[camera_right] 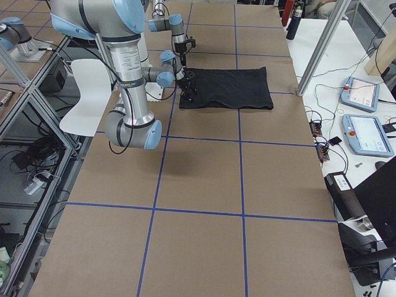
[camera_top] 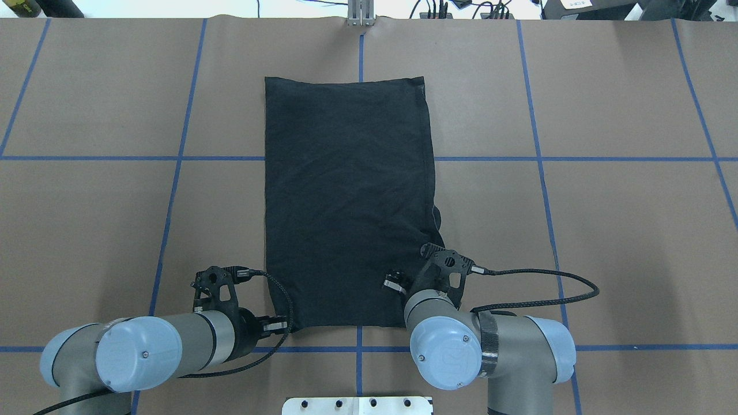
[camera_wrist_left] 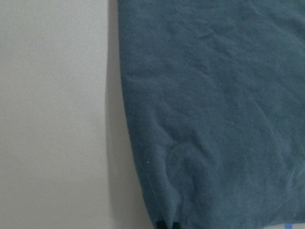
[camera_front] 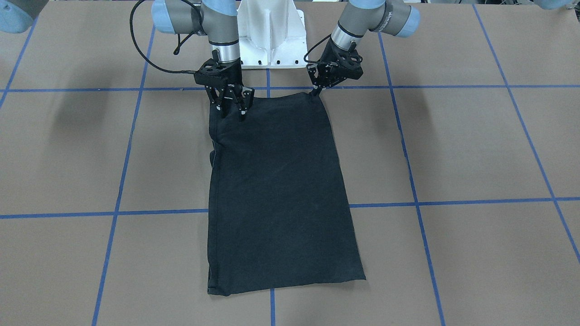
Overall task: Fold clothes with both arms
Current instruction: 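Lower the right gripper to the shirt's other near corner and grasp it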
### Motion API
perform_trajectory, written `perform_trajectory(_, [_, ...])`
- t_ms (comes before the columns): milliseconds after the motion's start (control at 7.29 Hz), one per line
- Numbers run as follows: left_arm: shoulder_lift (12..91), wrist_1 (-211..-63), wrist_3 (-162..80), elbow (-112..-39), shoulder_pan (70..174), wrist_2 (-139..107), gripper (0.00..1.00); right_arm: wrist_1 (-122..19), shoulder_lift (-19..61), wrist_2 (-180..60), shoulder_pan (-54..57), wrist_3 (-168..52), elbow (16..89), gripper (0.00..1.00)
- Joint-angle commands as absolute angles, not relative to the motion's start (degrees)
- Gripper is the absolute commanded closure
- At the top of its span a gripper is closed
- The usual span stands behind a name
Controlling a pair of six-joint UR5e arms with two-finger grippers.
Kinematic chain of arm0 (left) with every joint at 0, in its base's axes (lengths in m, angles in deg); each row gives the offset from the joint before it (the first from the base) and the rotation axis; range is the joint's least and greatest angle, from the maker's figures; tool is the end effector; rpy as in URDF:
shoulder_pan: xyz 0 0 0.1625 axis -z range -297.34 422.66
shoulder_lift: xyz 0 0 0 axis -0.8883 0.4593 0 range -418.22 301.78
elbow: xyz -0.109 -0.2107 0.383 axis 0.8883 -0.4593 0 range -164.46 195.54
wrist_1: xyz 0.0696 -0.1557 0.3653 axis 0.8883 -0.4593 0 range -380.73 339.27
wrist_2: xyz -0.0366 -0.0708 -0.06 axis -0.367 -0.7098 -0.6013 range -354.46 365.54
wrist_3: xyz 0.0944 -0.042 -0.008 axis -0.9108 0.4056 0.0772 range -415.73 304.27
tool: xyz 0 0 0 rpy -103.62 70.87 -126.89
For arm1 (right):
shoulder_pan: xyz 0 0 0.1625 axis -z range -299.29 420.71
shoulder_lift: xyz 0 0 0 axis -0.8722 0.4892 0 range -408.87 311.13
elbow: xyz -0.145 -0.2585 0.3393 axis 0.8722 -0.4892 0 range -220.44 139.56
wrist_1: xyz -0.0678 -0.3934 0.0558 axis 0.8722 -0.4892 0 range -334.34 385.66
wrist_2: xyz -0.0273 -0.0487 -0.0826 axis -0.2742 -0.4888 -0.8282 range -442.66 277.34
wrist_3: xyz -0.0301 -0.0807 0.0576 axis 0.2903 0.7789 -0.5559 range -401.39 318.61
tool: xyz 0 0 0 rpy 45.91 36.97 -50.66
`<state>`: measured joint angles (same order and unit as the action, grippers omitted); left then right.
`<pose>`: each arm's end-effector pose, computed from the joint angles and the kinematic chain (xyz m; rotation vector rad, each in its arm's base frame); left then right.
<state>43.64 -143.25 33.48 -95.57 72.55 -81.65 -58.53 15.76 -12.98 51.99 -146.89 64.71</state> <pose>0.5155 -0.2303 0.3485 0.1499 1.1354 -0.1689 -0.5885 -0.2616 0.3174 0.2907 -0.8283 0.5389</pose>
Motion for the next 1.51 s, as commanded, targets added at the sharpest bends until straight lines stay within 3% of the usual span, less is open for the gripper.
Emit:
perform_trajectory(0, [43.6,-143.2,33.5,-95.7,72.6,-81.6,1.0,-58.6,14.2,-13.0,51.7,-146.9,62.7,0.39])
perform_trajectory(137, [43.6,-143.2,33.5,-95.7,72.6,-81.6,1.0,-58.8,13.9,-13.0,51.7,-146.9,62.5,0.49])
perform_trajectory(274, [43.6,-143.2,33.5,-95.7,72.6,-81.6,1.0,-59.5,13.8,-13.0,51.7,-146.9,62.5,0.67])
perform_trajectory(411, [43.6,-143.2,33.5,-95.7,72.6,-81.6,1.0,-59.8,13.8,-13.0,51.7,-146.9,62.5,1.0])
perform_trajectory(960, [43.6,-143.2,33.5,-96.0,72.6,-81.6,1.0,-61.2,13.7,-13.0,50.8,-146.7,63.4,1.0])
perform_trajectory(1371, [42.9,-143.0,33.2,-100.6,72.9,-82.3,1.0,-68.5,13.4,-12.1,50.3,-146.3,72.2,1.0])
